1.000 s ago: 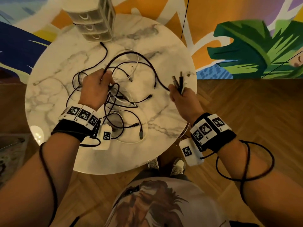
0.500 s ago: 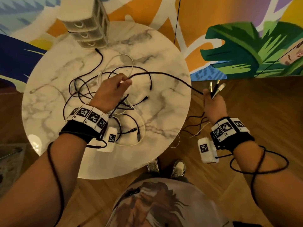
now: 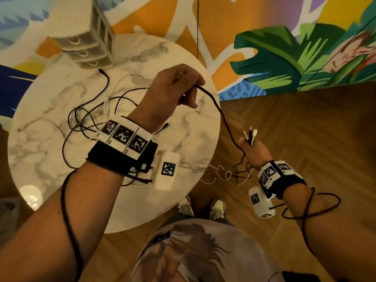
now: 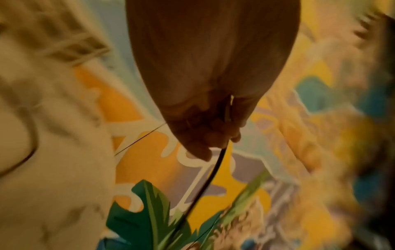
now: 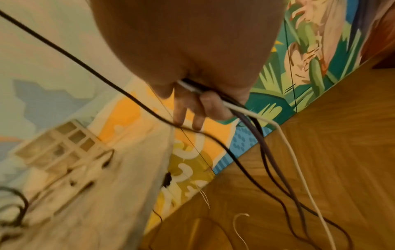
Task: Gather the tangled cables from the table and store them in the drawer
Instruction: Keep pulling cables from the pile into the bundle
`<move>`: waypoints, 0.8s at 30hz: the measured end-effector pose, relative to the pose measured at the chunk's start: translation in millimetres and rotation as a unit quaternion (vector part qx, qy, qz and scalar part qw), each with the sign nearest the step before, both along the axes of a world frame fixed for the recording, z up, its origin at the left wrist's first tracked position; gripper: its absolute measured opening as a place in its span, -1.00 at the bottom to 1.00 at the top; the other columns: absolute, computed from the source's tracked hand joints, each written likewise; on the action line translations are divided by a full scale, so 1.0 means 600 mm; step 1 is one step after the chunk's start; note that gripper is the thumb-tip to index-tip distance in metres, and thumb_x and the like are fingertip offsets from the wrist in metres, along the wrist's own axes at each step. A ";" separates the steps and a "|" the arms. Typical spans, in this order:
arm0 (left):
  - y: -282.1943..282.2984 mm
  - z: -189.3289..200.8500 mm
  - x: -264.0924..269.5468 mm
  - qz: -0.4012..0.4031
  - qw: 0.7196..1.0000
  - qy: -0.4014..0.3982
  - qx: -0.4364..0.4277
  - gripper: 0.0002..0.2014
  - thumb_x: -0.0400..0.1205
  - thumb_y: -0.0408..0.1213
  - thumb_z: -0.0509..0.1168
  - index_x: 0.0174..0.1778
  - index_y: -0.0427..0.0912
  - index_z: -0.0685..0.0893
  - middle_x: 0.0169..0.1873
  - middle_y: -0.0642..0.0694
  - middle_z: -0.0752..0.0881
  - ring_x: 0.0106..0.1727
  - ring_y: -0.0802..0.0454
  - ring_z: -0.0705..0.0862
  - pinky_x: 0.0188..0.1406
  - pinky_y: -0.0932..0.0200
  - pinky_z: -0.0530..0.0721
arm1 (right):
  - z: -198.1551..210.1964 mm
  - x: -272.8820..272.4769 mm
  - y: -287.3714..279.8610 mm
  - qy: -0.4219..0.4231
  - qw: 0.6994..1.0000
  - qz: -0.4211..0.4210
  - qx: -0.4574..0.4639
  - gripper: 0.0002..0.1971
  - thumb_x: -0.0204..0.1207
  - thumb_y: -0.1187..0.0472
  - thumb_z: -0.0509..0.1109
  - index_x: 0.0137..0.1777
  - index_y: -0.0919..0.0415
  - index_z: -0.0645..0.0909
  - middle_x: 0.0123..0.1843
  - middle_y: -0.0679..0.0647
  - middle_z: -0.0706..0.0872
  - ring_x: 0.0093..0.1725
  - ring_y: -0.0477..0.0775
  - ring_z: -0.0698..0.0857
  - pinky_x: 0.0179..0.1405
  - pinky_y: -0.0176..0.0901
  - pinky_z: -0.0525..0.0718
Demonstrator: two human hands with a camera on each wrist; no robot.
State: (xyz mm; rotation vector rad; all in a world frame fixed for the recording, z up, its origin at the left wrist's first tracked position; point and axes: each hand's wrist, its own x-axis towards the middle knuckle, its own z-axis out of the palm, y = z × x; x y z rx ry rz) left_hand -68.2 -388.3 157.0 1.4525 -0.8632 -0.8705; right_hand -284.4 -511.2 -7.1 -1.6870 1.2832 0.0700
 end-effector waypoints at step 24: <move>-0.117 0.023 -0.147 -0.205 0.929 -0.288 0.110 -0.75 0.70 -0.28 0.17 0.30 -0.11 0.52 0.00 0.01 0.65 -0.02 0.11 0.60 -0.18 0.47 0.49 | 0.179 0.017 -0.013 -0.292 0.946 0.061 -0.128 -0.83 0.63 0.33 0.27 -0.21 0.29 0.58 -0.42 0.14 0.62 -0.50 -0.08 0.57 -0.51 -0.23 0.55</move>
